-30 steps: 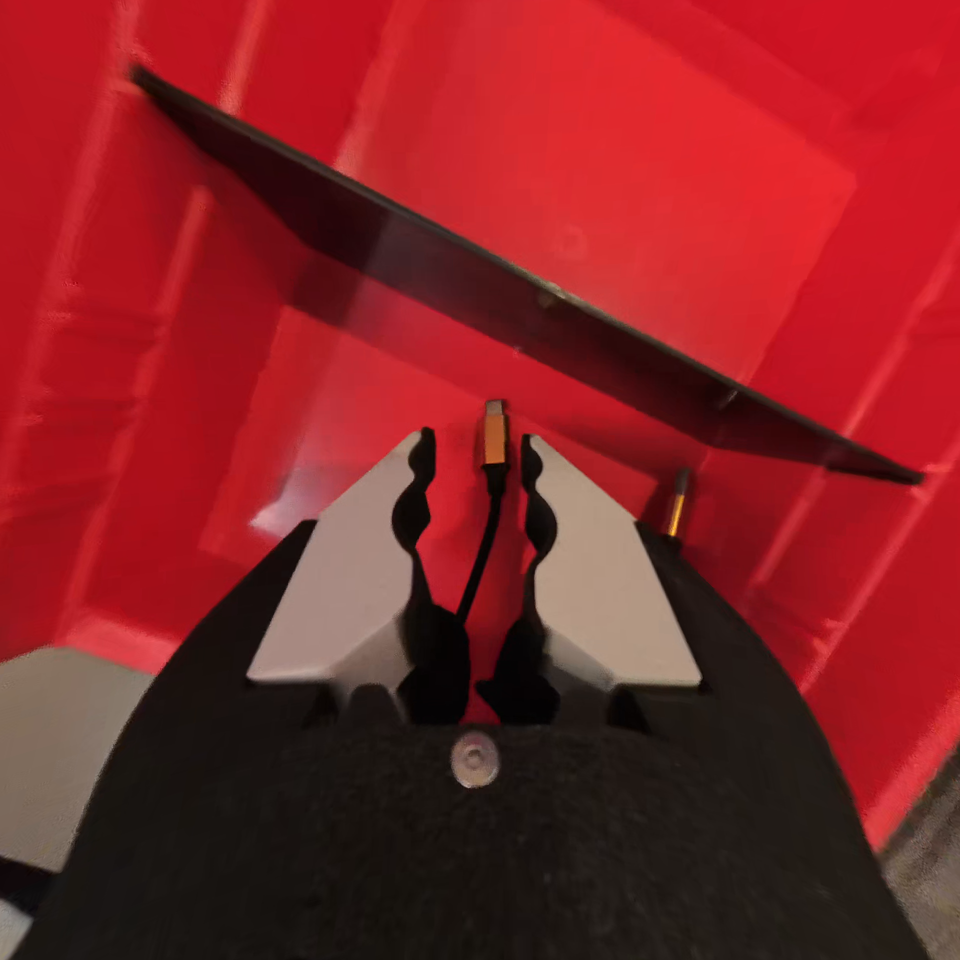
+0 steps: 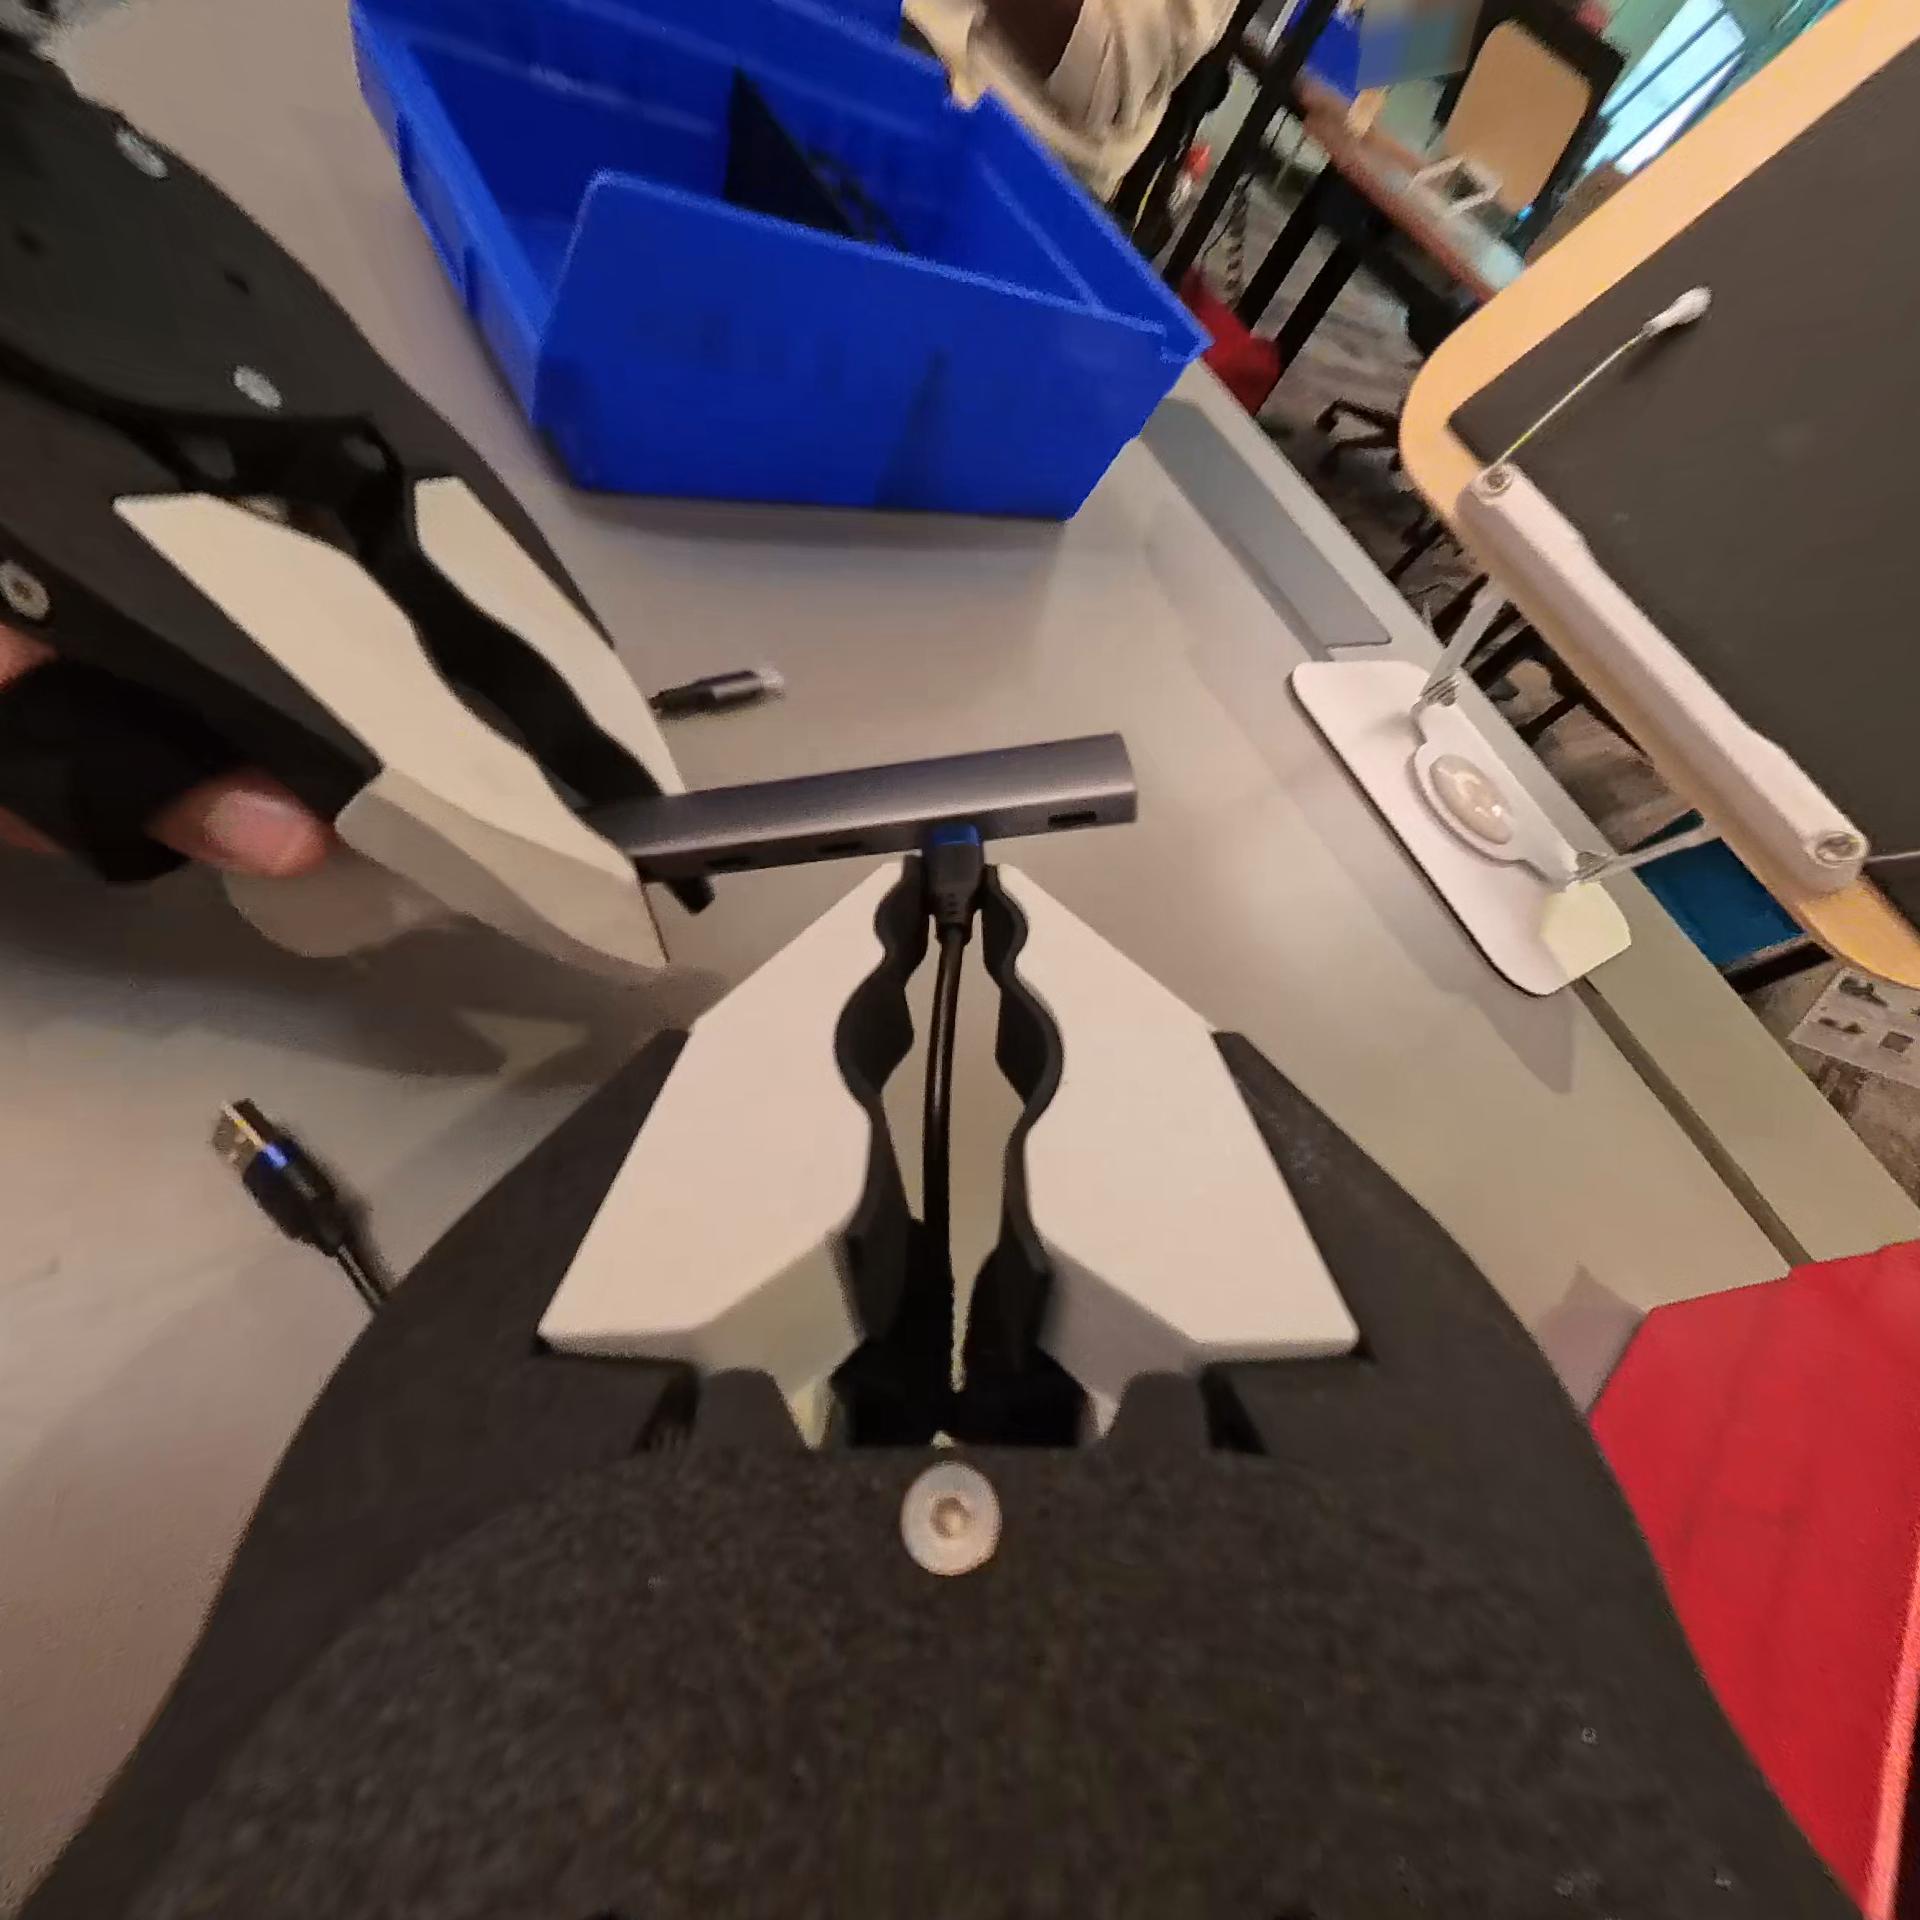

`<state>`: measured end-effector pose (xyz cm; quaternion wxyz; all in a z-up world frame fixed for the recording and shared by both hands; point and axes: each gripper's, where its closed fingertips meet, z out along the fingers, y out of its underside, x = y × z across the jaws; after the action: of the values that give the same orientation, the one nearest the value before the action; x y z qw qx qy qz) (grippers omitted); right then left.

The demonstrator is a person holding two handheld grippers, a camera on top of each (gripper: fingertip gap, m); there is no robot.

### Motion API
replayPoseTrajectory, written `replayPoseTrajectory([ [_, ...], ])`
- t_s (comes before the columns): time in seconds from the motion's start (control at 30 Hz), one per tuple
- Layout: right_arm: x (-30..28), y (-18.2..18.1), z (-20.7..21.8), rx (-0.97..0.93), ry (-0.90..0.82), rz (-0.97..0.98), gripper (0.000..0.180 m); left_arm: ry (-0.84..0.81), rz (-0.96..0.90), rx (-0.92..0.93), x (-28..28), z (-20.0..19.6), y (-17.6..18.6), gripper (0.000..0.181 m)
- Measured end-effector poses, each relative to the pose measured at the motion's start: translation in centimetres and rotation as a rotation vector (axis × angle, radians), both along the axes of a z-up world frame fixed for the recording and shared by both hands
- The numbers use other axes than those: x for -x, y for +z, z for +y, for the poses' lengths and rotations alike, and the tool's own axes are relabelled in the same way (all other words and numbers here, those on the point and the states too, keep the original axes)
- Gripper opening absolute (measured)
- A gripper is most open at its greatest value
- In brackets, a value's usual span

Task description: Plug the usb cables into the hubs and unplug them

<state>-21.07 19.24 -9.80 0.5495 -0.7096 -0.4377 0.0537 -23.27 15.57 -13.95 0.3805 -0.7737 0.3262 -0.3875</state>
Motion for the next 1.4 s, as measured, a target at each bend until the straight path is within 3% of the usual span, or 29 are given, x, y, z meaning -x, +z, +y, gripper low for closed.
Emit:
replayPoseTrajectory([
  [0.23,1.5,-0.1,-1.9,-0.023,0.074,-0.145,0.009,-0.031,-0.051,-0.051,-0.7,0.5,1.7,0.029],
  [0.5,1.8,0.4,-2.5,-0.202,0.117,-0.139,0.012,-0.044,-0.061,0.033,-0.7,0.6,1.3,0.023],
  [0.7,2.0,-0.5,-2.3,-0.197,0.133,-0.179,0.010,-0.071,-0.024,0.006,-0.5,0.5,0.9,0.023],
  [0.9,1.7,-1.1,-1.5,-0.207,0.059,-0.272,0.010,0.025,0.018,0.028,0.1,1.9,-0.1,0.023],
  [1.0,-0.5,2.2,-2.4,-0.207,0.003,-0.115,0.009,0.333,0.000,0.121,6.7,7.6,-1.7,0.023],
  [1.03,-2.0,2.7,-2.3,-0.197,-0.032,-0.108,0.009,0.328,-0.033,0.114,7.7,8.1,-1.1,0.022],
  [1.1,-4.2,2.9,-2.4,-0.136,-0.053,-0.060,0.009,0.172,0.060,-0.038,4.6,5.8,0.1,0.023],
  [1.17,-5.9,4.6,-2.3,-0.101,-0.063,0.021,0.010,0.046,0.033,-0.050,0.5,2.8,0.5,0.023],
  [1.27,-9.0,10.7,-2.7,-0.151,-0.046,0.058,0.010,-0.072,0.022,-0.038,-1.6,0.8,-0.1,0.023],
  [1.4,-17.4,17.2,-0.8,-0.279,-0.227,-0.102,0.010,-0.172,-0.085,-0.047,-2.8,-1.0,1.3,0.023],
])
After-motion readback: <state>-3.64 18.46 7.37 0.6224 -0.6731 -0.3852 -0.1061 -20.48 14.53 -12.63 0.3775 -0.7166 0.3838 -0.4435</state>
